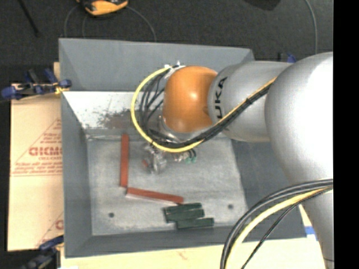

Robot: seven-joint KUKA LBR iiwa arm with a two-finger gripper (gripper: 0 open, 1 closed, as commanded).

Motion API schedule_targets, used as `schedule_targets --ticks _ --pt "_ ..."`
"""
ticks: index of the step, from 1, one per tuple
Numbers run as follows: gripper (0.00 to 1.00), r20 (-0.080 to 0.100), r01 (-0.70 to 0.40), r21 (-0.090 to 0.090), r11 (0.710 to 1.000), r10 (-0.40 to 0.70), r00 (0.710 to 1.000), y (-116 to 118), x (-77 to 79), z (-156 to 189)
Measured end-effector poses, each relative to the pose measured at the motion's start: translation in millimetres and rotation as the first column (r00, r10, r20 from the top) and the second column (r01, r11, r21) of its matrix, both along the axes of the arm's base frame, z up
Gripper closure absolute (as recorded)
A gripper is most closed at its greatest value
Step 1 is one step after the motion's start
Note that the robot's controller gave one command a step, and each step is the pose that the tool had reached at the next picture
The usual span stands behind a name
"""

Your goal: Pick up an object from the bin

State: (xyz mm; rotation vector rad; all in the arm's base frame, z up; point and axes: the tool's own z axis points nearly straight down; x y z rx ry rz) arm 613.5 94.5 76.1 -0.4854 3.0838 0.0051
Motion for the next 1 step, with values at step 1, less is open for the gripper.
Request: schedule_targets --ticks 1 --pt "1.0 0.0 0.0 0.0 1.0 0.0 1.0 0.0 0.0 0.0"
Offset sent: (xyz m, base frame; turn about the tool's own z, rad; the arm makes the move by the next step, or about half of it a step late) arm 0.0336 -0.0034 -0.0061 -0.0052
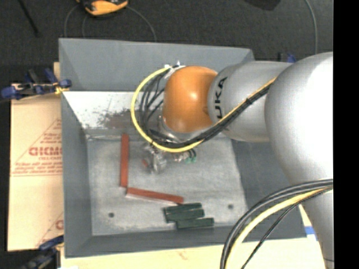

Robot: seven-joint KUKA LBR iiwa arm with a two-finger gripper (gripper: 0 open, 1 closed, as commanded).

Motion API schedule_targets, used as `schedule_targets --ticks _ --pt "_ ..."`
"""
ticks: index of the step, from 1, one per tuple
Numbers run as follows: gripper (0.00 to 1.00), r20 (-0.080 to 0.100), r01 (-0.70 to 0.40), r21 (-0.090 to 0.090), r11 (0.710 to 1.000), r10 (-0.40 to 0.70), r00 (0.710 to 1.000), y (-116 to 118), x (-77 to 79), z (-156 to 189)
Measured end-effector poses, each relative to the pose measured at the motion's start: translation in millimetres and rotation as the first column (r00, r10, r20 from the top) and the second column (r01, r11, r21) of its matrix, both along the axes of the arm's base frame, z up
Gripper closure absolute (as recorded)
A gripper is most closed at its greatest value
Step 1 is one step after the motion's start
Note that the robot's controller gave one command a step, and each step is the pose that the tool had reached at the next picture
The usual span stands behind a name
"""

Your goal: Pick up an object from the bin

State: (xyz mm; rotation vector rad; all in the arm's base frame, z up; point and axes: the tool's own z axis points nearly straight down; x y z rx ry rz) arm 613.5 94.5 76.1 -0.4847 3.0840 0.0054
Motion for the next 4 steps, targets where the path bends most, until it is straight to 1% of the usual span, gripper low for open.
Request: schedule_targets --ticks 1,2,3,4 --pt "1.0 -0.011 -0.003 -0.005 1.0 0.003 1.0 -2 23.4 -2" --pt "1.0 -0.008 -0.036 -0.004 0.999 0.036 0.999 -2 -7.3 3" --pt "1.0 -0.023 -0.025 -0.007 1.0 0.025 0.999 -2 -7.2 48" --pt "1.0 0.0 -0.046 -0.006 0.999 0.046 0.999 4 -12.5 66"
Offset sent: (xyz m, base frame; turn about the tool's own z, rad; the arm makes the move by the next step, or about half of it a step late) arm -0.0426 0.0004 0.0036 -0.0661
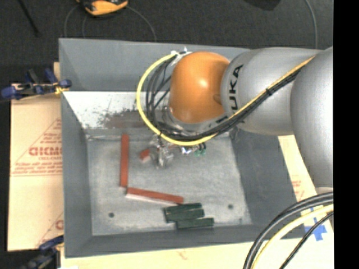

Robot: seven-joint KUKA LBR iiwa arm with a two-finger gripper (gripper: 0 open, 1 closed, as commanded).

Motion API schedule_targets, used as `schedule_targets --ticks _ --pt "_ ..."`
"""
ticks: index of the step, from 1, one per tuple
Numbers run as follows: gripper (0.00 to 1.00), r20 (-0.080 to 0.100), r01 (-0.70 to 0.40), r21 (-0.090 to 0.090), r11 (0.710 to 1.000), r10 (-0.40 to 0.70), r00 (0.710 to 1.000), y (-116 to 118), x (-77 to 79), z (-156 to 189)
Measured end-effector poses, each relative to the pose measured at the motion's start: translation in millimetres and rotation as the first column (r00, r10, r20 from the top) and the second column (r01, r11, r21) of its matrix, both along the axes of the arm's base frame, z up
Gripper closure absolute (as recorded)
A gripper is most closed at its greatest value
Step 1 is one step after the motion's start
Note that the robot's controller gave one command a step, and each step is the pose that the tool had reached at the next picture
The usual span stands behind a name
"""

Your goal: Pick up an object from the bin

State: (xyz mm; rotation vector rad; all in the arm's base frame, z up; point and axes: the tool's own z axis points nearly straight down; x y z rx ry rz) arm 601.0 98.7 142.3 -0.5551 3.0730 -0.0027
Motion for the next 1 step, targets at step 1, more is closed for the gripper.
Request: schedule_targets --ticks 1 --pt "1.0 -0.028 -0.017 -0.003 1.0 0.017 0.999 -5.2 6.2 8.3"
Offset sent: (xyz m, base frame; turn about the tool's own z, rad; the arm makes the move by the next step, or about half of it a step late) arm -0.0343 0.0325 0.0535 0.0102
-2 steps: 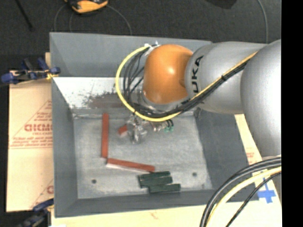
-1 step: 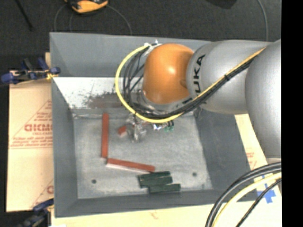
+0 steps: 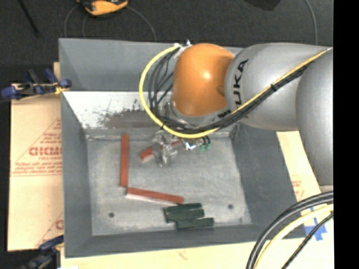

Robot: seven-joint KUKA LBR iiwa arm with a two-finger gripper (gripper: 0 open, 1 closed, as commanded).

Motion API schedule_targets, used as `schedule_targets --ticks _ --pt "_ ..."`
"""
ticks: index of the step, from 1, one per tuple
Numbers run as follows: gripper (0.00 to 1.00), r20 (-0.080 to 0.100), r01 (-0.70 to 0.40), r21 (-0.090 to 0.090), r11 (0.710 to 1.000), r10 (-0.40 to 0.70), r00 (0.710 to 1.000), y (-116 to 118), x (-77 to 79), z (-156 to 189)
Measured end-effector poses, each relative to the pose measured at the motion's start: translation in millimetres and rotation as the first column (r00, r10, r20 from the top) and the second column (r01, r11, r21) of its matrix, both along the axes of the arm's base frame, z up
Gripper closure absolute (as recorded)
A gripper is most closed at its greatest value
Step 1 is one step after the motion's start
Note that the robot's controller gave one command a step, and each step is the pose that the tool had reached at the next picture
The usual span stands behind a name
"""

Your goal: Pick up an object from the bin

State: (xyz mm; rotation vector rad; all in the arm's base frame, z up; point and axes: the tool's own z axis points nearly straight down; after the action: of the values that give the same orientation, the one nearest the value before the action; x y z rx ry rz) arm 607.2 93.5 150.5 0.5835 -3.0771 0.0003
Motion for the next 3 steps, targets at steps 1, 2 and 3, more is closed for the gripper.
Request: schedule_targets --ticks 1,2,3 --pt "1.0 0.018 0.018 0.004 1.0 -0.018 1.0 20 -17.3 38" --pt "0.0 0.015 0.002 0.0 1.0 -0.002 1.0 -46 -11.9 40" --pt "0.0 0.015 0.002 0.001 1.0 -0.002 1.0 -46 -11.3 40"
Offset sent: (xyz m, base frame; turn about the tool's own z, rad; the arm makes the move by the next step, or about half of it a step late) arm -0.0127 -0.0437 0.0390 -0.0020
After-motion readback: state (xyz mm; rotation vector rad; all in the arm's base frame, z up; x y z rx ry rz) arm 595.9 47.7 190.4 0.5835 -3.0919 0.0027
